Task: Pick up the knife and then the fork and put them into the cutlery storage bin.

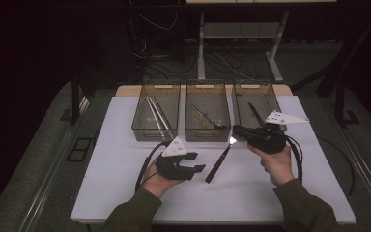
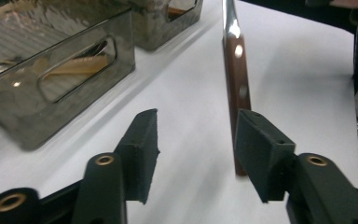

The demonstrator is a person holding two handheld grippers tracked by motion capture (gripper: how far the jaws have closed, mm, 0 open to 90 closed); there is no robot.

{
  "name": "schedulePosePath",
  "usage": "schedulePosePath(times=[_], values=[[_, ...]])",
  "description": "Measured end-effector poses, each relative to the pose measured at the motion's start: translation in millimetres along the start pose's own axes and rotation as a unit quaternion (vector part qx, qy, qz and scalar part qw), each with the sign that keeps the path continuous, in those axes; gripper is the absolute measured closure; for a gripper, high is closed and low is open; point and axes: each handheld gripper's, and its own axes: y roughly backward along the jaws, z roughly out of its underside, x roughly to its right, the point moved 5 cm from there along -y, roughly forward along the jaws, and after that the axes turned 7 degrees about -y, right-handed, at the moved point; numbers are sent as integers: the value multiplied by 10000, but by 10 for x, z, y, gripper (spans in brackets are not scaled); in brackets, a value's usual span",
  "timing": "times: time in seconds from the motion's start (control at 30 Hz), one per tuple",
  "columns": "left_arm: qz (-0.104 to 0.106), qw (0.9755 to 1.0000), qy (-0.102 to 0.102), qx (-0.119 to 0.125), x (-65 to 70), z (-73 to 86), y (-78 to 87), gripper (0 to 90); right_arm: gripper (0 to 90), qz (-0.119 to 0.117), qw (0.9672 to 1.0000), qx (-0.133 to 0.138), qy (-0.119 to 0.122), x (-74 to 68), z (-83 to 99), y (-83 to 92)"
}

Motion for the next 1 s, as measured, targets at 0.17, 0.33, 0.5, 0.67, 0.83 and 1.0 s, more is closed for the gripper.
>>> schedulePosePath(times=[0.17, 0.33, 0.5, 0.67, 0.83, 1.0], values=[[-9, 10000, 5, 6, -25, 107, 89, 393, 867, 175, 9998, 10, 64, 67, -61, 94], [-51, 10000, 37, 30, -38, 244, 206, 316, 867, 356, 9992, -29, 169, 150, -179, 203], [-143, 9999, -9, 41, -69, 377, 340, 235, 867, 469, 9987, 26, 186, 276, -326, 321], [-264, 9997, 8, 15, -114, 501, 435, 164, 867, 605, 9981, 89, 120, 403, -438, 412], [-336, 9994, 103, -58, -139, 614, 501, 125, 867, 837, 9963, 150, 133, 536, -546, 505], [-498, 9986, 170, -112, -210, 707, 570, 65, 868, 1045, 9941, 272, 71, 680, -687, 593]])
